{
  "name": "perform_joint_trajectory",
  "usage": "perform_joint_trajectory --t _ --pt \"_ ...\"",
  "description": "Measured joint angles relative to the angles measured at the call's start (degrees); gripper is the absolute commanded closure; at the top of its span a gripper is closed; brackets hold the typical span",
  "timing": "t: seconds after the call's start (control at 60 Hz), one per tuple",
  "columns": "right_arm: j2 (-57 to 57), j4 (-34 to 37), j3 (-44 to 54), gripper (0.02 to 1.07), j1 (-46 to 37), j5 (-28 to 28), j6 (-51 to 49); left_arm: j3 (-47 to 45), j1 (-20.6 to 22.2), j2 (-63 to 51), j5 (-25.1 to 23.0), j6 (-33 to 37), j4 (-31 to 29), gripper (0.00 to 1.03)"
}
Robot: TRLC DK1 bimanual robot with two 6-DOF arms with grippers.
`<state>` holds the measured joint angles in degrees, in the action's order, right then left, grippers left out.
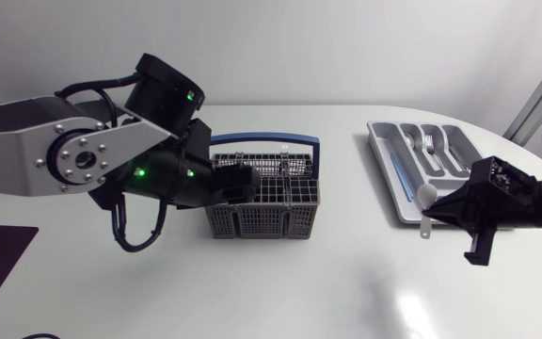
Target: Unload the cutlery basket into the drawer organizer.
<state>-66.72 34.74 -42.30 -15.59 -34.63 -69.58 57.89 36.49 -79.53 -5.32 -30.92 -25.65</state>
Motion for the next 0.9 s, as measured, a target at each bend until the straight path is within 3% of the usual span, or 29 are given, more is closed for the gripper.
perform_joint_trajectory --t 0.283,0.567,0.9 --pt "-5.4 -0.7 -6.4 1.01 -11.5 -0.2 -8.7 -3.0 -1.4 3.6 1.3 1.5 0.0 0.33" --pt "-14.2 -4.1 -11.8 1.02 -16.8 -0.2 -15.2 -4.4 -2.1 6.8 1.4 1.9 -0.6 0.33" --pt "-24.8 -16.7 -14.3 1.02 -18.3 5.7 -20.9 -5.9 -2.1 8.8 1.8 2.5 -2.0 0.33"
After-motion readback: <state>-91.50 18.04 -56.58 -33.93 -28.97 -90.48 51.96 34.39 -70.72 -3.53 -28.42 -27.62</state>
